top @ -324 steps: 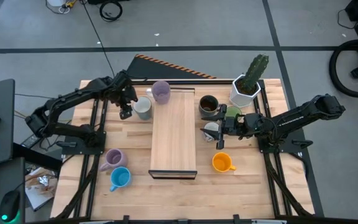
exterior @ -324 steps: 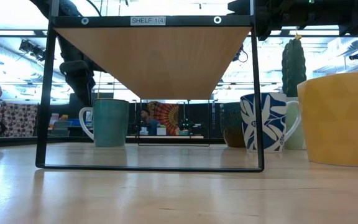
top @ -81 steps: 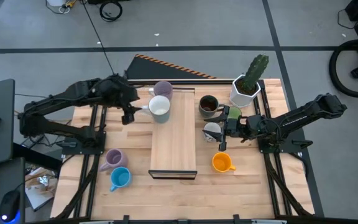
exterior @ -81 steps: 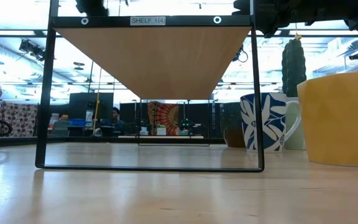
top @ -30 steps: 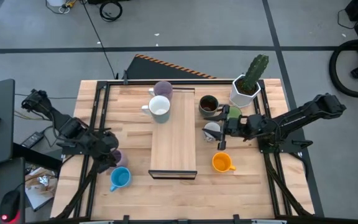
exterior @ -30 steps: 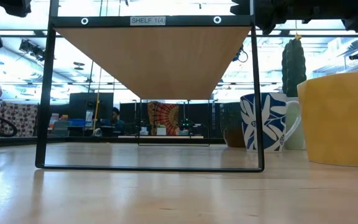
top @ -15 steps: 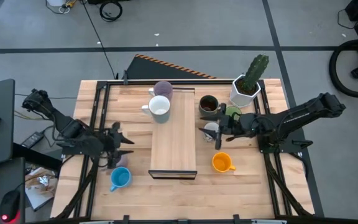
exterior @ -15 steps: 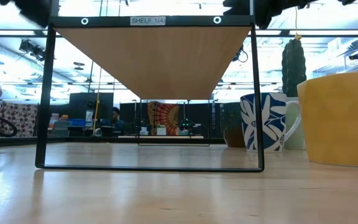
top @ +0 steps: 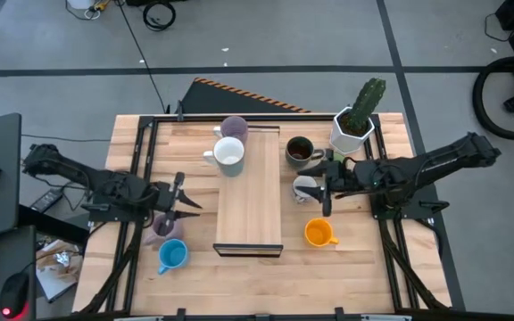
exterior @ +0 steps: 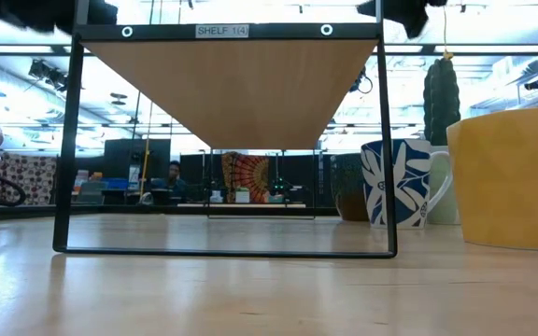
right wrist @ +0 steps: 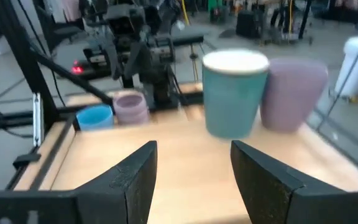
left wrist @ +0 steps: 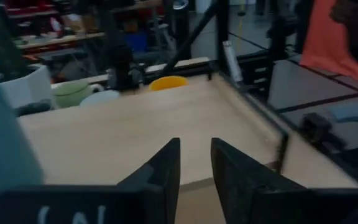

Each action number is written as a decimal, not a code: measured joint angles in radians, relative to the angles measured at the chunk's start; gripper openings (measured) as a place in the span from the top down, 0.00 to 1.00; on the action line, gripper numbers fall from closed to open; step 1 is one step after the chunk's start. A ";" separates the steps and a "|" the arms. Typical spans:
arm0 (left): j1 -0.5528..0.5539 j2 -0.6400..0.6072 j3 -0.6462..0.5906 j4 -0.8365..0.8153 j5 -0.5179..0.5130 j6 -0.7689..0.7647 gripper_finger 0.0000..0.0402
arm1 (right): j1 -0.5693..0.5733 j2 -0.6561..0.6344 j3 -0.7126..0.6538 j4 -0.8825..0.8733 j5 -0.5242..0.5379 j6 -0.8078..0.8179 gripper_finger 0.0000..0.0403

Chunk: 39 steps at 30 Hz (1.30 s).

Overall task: Place coffee mugs
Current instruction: Put the blue patterned mug on the shelf

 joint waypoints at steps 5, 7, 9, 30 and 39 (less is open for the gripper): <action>0.074 -0.001 -0.133 0.178 0.000 0.018 0.81 | -0.032 -0.043 0.000 -0.188 0.000 0.112 0.48; 0.091 -0.001 -0.180 0.230 0.010 0.015 0.82 | -0.041 -0.053 0.001 -0.251 0.000 0.173 0.48; 0.099 -0.001 -0.211 0.270 0.014 0.011 0.84 | -0.045 -0.054 0.017 -0.329 0.000 0.242 0.48; 0.103 -0.313 -0.222 0.004 0.033 0.069 0.94 | 0.021 0.015 0.187 -0.758 0.001 0.454 0.48; 0.105 -0.335 -0.222 -0.001 0.052 0.077 0.94 | 0.078 0.060 0.186 -0.831 -0.065 0.563 0.48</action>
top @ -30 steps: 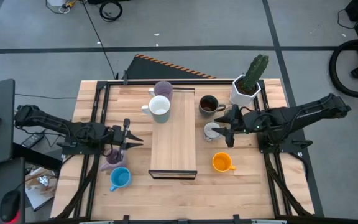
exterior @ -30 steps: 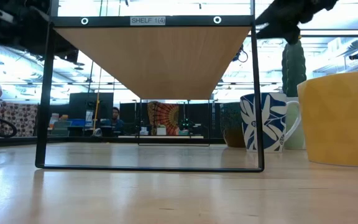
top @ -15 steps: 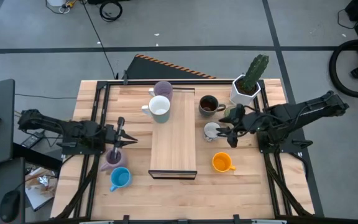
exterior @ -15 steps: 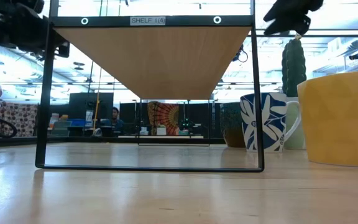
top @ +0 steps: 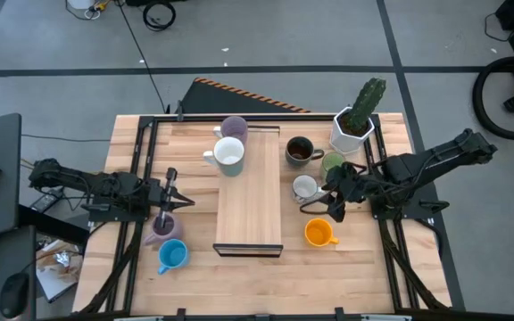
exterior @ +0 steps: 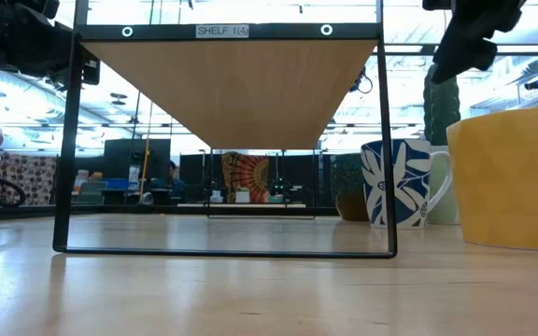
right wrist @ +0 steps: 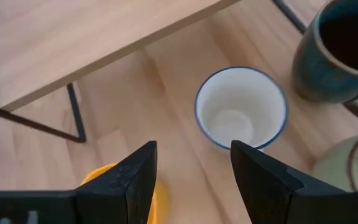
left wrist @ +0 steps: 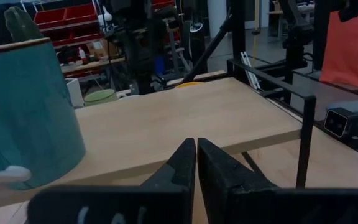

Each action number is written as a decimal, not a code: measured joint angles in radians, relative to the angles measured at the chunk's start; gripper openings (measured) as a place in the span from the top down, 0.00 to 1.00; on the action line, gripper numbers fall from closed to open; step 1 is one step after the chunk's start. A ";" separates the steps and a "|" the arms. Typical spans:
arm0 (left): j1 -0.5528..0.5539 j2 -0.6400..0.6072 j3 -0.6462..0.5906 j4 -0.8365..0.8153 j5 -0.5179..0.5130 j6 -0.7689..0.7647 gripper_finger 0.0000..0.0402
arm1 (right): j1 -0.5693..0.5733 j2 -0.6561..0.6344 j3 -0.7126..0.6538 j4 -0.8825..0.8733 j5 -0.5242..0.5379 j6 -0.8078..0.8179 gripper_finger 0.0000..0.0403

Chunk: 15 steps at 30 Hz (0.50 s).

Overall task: Place coffee mugs
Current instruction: Put the blue patterned mug on the shelf

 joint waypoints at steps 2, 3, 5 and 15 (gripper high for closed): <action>0.011 0.000 0.000 -0.006 0.002 -0.003 0.94 | 0.017 0.000 0.000 0.001 0.000 0.016 0.48; 0.018 0.000 0.000 -0.009 0.010 -0.009 0.94 | 0.023 0.000 0.000 0.000 0.002 0.025 0.48; 0.032 0.000 -0.021 0.028 0.043 -0.030 0.94 | 0.034 0.000 0.000 -0.008 0.007 0.039 0.48; 0.105 0.000 -0.079 0.109 0.061 -0.057 0.94 | 0.002 -0.001 0.000 -0.052 -0.005 -0.064 0.48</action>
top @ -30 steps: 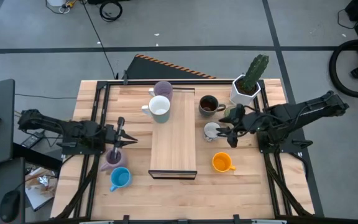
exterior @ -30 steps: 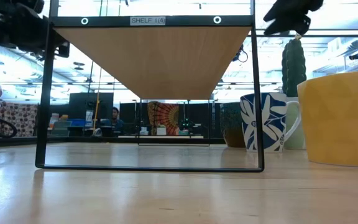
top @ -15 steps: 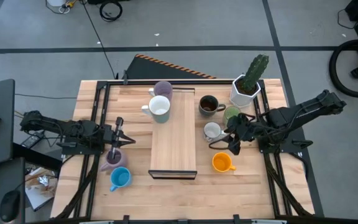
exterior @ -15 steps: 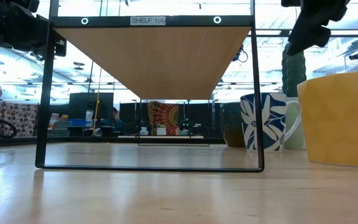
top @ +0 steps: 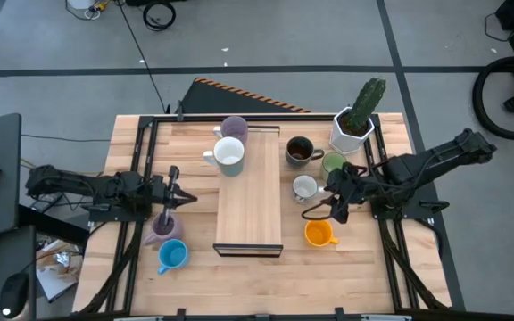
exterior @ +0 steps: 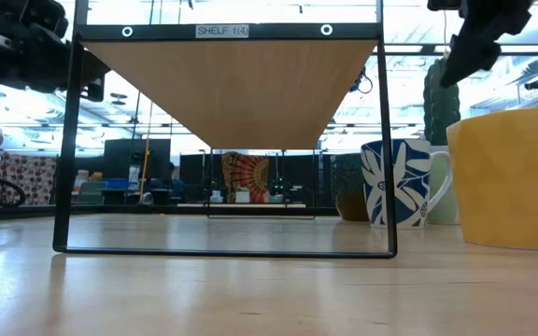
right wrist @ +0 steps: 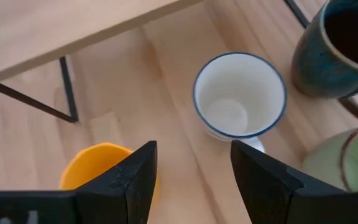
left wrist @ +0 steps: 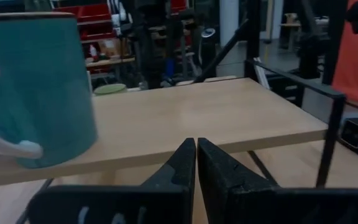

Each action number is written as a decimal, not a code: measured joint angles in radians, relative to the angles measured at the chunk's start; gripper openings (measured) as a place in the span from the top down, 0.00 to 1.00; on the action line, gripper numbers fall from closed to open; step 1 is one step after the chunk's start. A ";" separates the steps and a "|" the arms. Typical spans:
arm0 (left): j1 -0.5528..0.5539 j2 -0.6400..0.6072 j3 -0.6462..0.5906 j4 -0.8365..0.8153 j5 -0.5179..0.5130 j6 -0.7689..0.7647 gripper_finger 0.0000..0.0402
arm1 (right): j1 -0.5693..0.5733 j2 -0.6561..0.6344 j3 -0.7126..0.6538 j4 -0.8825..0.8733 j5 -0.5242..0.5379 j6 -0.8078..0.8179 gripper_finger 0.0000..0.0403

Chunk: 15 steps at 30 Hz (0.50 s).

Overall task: Place coffee mugs
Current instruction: Put the blue patterned mug on the shelf

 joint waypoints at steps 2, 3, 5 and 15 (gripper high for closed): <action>0.018 0.000 0.000 -0.001 -0.007 0.007 0.94 | -0.018 0.000 0.000 -0.004 -0.006 -0.027 0.48; 0.024 0.000 0.000 -0.002 -0.015 0.005 0.94 | -0.026 0.000 0.000 -0.004 -0.016 -0.040 0.48; 0.033 0.002 0.000 -0.009 -0.035 -0.012 0.94 | -0.039 0.000 0.000 -0.005 -0.040 -0.069 0.48; 0.038 0.002 0.000 -0.010 -0.039 -0.084 0.94 | -0.137 0.072 0.000 -0.072 -0.089 -0.191 0.48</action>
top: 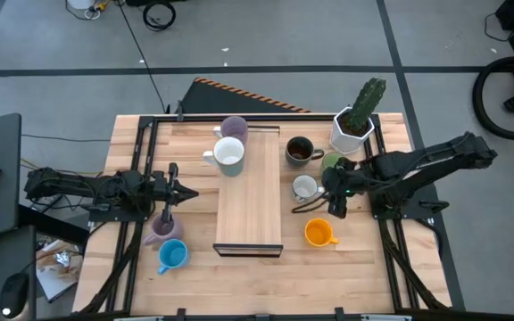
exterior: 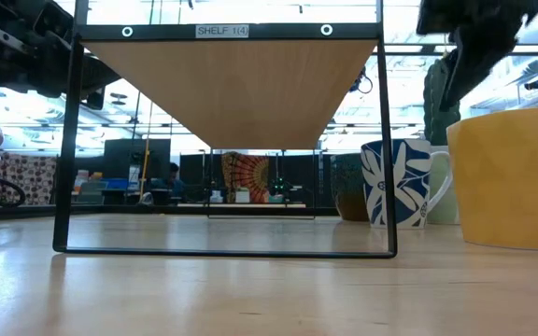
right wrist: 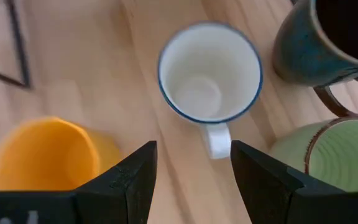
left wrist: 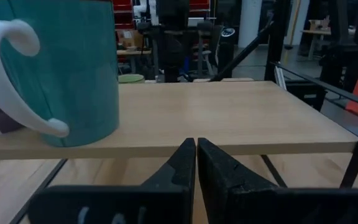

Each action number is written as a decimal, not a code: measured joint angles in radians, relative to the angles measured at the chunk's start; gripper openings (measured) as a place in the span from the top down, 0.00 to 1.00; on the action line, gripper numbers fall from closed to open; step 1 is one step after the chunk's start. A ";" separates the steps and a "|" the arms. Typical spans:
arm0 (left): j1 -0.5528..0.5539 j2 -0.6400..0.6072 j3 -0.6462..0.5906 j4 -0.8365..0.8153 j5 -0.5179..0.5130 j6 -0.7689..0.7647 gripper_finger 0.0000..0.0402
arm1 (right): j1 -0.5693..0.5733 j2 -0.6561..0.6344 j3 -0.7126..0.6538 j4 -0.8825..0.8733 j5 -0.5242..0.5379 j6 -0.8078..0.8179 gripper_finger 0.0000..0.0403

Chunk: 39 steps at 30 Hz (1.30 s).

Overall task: Place coffee mugs
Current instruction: Put the blue patterned mug on the shelf

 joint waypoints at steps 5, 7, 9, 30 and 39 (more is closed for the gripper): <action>0.000 0.000 0.000 0.000 0.000 0.000 0.94 | -0.057 0.078 -0.001 -0.009 -0.010 -0.107 0.48; 0.000 0.000 0.000 0.000 0.000 0.000 0.94 | -0.091 0.098 -0.001 -0.010 -0.014 -0.143 0.48; 0.000 0.000 0.000 0.000 0.000 0.000 0.94 | -0.132 0.111 -0.001 -0.014 -0.029 -0.168 0.48; -0.001 0.000 0.001 -0.001 0.000 0.000 0.94 | -0.222 0.336 0.000 0.036 -0.159 -0.238 0.52; -0.001 0.000 0.001 -0.002 0.000 0.000 0.94 | -0.247 0.360 0.000 0.054 -0.181 -0.288 0.70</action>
